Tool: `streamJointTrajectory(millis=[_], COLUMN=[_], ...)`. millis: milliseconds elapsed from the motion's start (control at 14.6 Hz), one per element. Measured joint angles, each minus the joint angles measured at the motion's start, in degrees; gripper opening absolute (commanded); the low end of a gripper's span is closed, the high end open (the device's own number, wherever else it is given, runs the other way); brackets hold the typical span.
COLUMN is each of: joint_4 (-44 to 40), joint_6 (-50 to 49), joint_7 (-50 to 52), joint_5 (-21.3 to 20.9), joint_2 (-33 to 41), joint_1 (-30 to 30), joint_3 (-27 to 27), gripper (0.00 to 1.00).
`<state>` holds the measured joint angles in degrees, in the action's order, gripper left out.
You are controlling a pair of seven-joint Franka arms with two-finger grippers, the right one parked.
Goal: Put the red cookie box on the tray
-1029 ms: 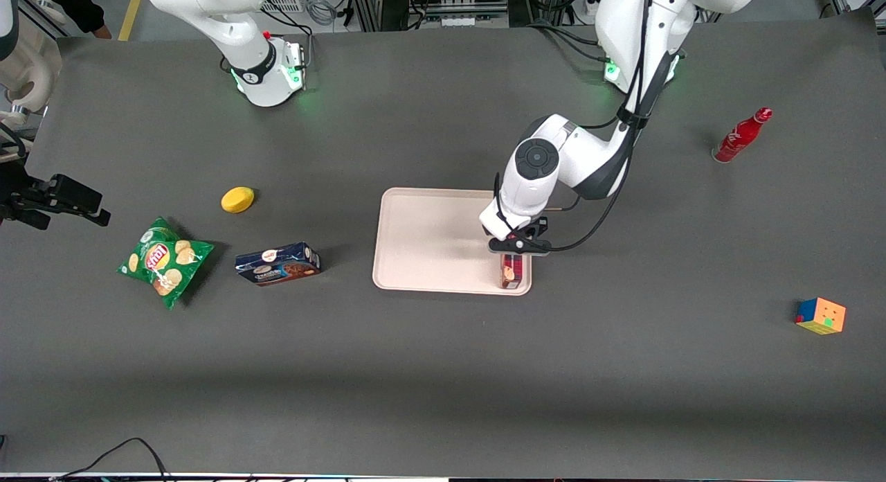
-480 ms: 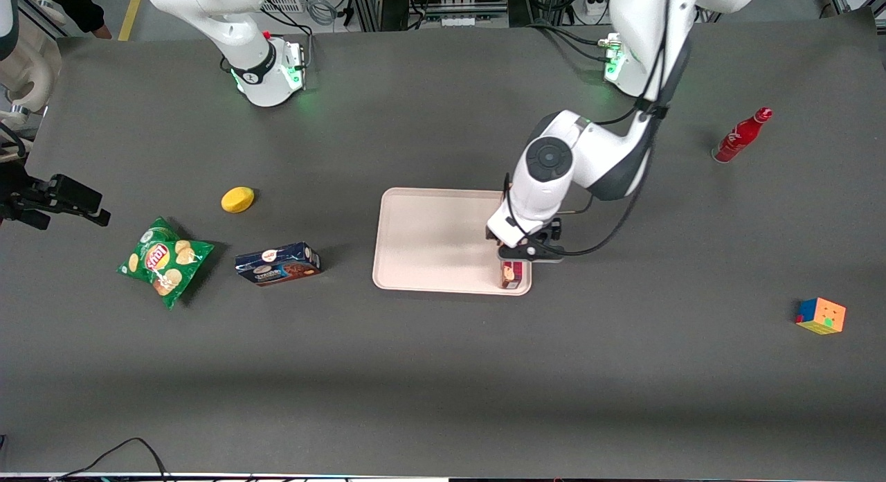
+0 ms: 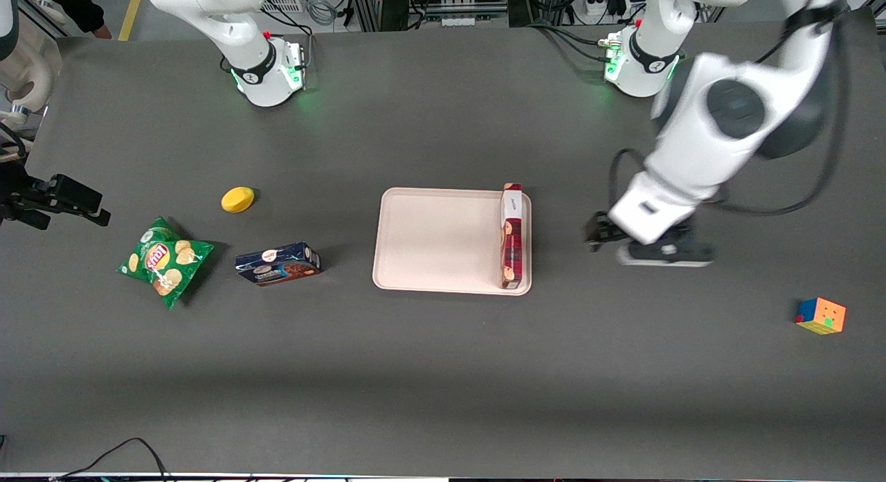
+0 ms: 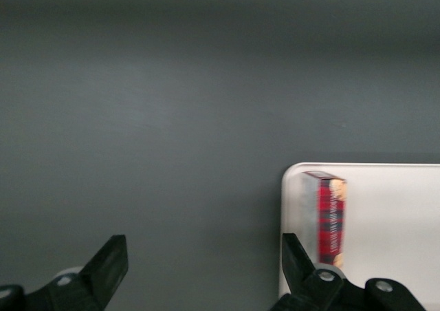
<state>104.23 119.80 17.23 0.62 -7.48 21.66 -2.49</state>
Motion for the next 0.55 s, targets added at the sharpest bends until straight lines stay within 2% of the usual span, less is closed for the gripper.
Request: streamJointTrajectory(millis=[343,549], joint_4=[-5.37,-7.27], joint_6=[-15.86,-22.04], joint_7=[-4.16,-5.13], joint_5=[0.03,0.03], joint_2=[9.25,13.62], joint_1=[-6.23,-9.33], joint_3=[-2.92,-4.25], gripper=[1.00,1.00])
